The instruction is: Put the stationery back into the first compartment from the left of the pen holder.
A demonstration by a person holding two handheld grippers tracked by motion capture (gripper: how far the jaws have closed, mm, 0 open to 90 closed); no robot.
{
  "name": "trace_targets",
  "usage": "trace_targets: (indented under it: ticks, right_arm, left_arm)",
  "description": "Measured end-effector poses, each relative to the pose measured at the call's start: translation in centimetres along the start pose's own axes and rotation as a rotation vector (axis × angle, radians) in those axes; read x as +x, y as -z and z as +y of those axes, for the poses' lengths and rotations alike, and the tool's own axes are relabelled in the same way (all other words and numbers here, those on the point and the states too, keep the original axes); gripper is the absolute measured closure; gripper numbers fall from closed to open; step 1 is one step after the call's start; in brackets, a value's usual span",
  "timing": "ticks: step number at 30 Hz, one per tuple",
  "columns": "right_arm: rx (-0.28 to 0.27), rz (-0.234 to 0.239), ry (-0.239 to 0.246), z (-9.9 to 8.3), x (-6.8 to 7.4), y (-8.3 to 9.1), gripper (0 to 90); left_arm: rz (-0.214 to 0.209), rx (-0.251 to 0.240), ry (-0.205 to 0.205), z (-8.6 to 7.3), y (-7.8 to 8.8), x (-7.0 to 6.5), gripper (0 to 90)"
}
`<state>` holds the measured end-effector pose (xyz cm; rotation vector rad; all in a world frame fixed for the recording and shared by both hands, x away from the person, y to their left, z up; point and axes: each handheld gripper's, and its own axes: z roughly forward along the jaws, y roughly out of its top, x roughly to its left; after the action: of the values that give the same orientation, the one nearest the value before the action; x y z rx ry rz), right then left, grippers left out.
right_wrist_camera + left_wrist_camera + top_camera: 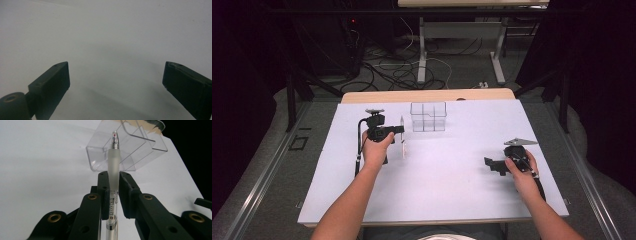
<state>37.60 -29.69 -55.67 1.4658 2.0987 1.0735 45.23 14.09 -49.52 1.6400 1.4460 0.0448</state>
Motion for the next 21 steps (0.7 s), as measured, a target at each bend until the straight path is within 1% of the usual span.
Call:
trace_targets:
  ticks: [2, 3, 4, 5, 6, 7, 8, 9, 10, 11, 12, 13, 14, 15, 16, 17, 18, 20, 21]
  right_arm:
    - [-0.001, 0.001, 0.000, 0.0, 0.0, 0.0, 7.2]
    - [0.001, 0.002, -0.002, 0.0, 0.0, 0.0, 7.2]
    - [0.000, 0.002, -0.001, 0.0, 0.0, 0.0, 7.2]
    - [0.000, 0.003, 0.000, 0.0, 0.0, 0.0, 7.2]
    - [-0.002, 0.004, 0.004, 0.0, 0.0, 0.0, 7.2]
    - [-0.001, 0.004, 0.004, 0.0, 0.0, 0.0, 7.2]
    - [-0.002, 0.005, 0.005, 0.0, 0.0, 0.0, 7.2]
    - [-0.002, 0.005, 0.005, 0.0, 0.0, 0.0, 7.2]
    - [0.001, 0.004, 0.001, 0.0, 0.1, 0.0, 7.2]
    - [0.000, 0.004, 0.001, 0.0, 0.0, 0.0, 7.2]
    - [0.000, 0.003, 0.000, 0.0, 0.0, 0.0, 7.2]
    - [0.000, 0.003, 0.001, 0.0, 0.0, 0.0, 7.3]
    - [-0.002, 0.004, 0.004, 0.0, 0.0, 0.0, 7.3]
    - [-0.002, 0.004, 0.004, 0.0, 0.0, 0.0, 7.3]
    - [-0.002, 0.004, 0.004, 0.0, 0.0, 0.0, 7.3]
    - [-0.002, 0.004, 0.005, 0.0, 0.0, 0.0, 7.3]
    - [-0.001, 0.005, 0.004, 0.0, 0.0, 0.0, 7.3]
    - [-0.002, 0.005, 0.005, 0.0, 0.0, 0.0, 7.3]
    - [-0.002, 0.005, 0.004, 0.0, 0.0, 0.0, 7.3]
  left_arm:
    - [-0.029, -0.003, -0.006, -0.1, 0.1, -0.3, 79.7]
    - [-0.034, -0.009, -0.013, -0.1, 0.1, -0.4, 79.7]
    - [-0.039, -0.023, -0.013, -0.1, 0.1, -0.6, 79.7]
    - [-0.031, -0.028, -0.014, -0.1, 0.2, -0.8, 79.7]
    - [-0.040, -0.040, -0.028, -0.1, 0.2, -0.8, 79.7]
    - [-0.044, -0.062, -0.028, -0.1, 0.2, -0.9, 79.6]
    - [-0.048, -0.065, -0.022, -0.1, 0.4, -1.0, 79.7]
    - [-0.057, -0.073, -0.034, 0.0, 0.4, -1.0, 79.6]
    - [-0.066, -0.078, -0.027, 0.1, 0.4, -1.1, 79.6]
    - [-0.080, -0.091, -0.036, 0.2, 0.4, -1.1, 79.7]
    - [-0.097, -0.090, -0.035, 0.2, 0.5, -1.1, 79.7]
    - [-0.098, -0.108, -0.037, 0.3, 0.4, -1.2, 79.7]
    - [-0.098, -0.114, -0.042, 0.3, 0.5, -1.3, 79.7]
    - [-0.114, -0.113, -0.053, 0.4, 0.6, -1.2, 79.7]
    - [-0.123, -0.128, -0.047, 0.4, 0.6, -1.4, 79.7]
    - [-0.120, -0.150, -0.052, 0.5, 0.7, -1.6, 79.7]
    - [-0.115, -0.164, -0.068, 0.5, 0.7, -1.7, 79.7]
    - [-0.125, -0.194, -0.069, 0.6, 0.6, -2.1, 79.7]
    - [-0.134, -0.190, -0.071, 0.7, 0.7, -2.2, 79.7]
